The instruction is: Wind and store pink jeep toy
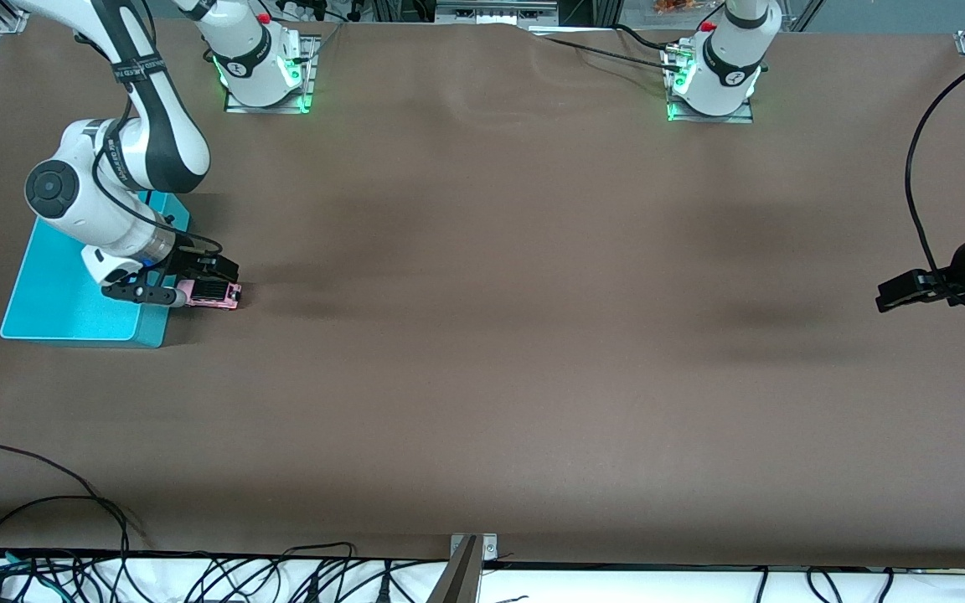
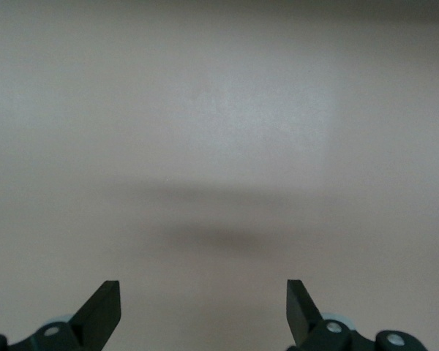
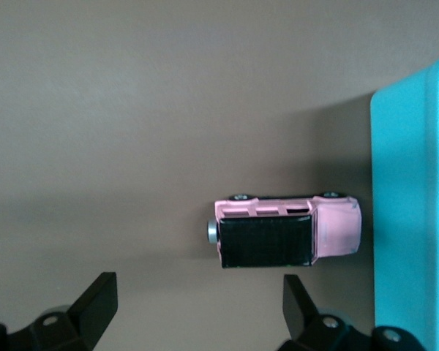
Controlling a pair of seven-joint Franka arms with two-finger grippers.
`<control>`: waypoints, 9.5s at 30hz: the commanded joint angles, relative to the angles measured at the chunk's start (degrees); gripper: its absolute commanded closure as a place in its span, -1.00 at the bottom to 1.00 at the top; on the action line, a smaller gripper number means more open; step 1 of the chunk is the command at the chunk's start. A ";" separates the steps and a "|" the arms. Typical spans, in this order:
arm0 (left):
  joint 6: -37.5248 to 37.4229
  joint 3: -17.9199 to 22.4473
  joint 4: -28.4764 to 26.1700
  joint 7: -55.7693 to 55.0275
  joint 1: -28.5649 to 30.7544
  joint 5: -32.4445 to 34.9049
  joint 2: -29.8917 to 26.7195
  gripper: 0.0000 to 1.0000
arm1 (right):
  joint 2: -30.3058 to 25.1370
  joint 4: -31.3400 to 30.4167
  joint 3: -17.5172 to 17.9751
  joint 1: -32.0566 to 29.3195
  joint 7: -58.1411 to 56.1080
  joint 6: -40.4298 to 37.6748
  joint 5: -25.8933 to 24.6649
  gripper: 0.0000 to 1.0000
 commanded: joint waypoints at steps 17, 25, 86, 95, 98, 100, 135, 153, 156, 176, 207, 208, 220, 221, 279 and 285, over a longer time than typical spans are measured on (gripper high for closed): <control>-0.35 -0.14 -1.09 1.09 0.42 -1.24 -1.11 -1.00 | -0.09 -5.59 -0.96 -0.54 34.64 5.26 0.89 -1.00; -0.35 -0.14 -1.18 1.09 0.42 -1.25 -1.20 -1.00 | 2.10 -5.76 -3.42 -0.71 44.56 10.52 0.89 -1.00; -0.35 -0.14 -1.18 1.09 0.42 -1.33 -0.94 -1.00 | 7.47 -5.76 -3.86 -1.06 61.10 18.97 0.81 0.54; -0.35 -0.14 -1.18 1.09 0.42 -1.33 -0.94 -1.00 | 6.68 -5.68 -3.77 -1.06 59.87 18.62 0.72 1.00; -0.35 -0.14 -1.18 1.09 0.42 -1.33 -0.94 -1.00 | 5.80 -5.33 -3.77 -1.06 59.78 18.62 0.63 1.00; -0.35 -0.14 -1.18 1.09 0.42 -1.33 -0.94 -1.00 | 4.75 -5.24 -3.60 -1.06 59.70 18.62 0.63 1.00; -0.35 -0.14 -1.18 1.09 0.42 -1.25 -1.03 -1.00 | -3.43 8.12 -4.38 -1.41 27.72 -2.91 0.10 1.00; -0.35 -0.14 -1.18 1.09 0.42 -1.33 -0.85 -1.00 | 0.61 8.65 -13.53 -3.35 1.87 -7.40 -0.07 1.00; -0.35 -0.14 -1.18 1.09 0.42 -1.33 -0.85 -1.00 | 2.19 8.04 -13.62 -3.70 1.69 -7.40 -0.60 1.00; -0.35 -0.14 -1.18 1.09 0.42 -1.33 -0.85 -1.00 | 5.27 5.31 -17.74 -10.20 -4.46 -12.14 -12.03 1.00; -0.35 -0.14 -1.18 1.00 0.33 -1.33 -0.85 -1.00 | 14.94 4.78 -19.86 -10.03 -3.50 -9.95 -17.74 -1.00; -0.35 -0.14 -1.18 1.00 0.33 -1.25 -0.85 -1.00 | 14.85 4.78 -19.86 -10.03 -3.58 -10.12 -17.74 -1.00; -0.35 -0.14 -1.18 1.00 0.42 -1.33 -0.85 -1.00 | 12.30 13.55 -18.54 -9.50 -3.68 -26.09 -17.39 -1.00; -0.35 -0.14 -1.18 1.00 0.33 -1.33 -0.85 -1.00 | 12.39 14.96 -17.93 -9.50 -3.33 -28.90 -17.30 -1.00; -0.35 -0.14 -1.18 1.00 0.42 -1.25 -0.76 -1.00 | -8.88 38.71 -15.99 8.95 0.90 -49.76 3.18 -1.00; -0.35 -0.14 -1.18 1.00 0.42 -1.25 -0.85 -1.00 | -9.32 40.64 -15.90 11.06 0.81 -49.85 3.27 -1.00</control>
